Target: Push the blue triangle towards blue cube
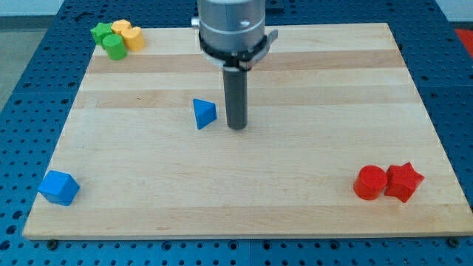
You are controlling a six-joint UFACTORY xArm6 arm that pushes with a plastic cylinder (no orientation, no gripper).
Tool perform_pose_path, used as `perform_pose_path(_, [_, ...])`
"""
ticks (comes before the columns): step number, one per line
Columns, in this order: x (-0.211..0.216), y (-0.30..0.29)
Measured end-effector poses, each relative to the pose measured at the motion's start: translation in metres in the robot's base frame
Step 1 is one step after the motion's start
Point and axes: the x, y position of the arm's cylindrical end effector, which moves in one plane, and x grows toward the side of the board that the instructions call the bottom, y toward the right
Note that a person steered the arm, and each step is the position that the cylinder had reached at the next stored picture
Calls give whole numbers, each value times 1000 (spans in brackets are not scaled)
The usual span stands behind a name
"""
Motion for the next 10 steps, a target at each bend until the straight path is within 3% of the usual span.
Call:
perform_pose_path(1, [-26, -14])
perform_pose_path(2, [-15, -56])
perform_pose_path(4, [44, -149])
perform_pose_path(5, [38, -159])
perform_pose_path(6, [21, -130])
perform_pose_path(8, [38, -71])
perform_pose_path(10, [63, -112])
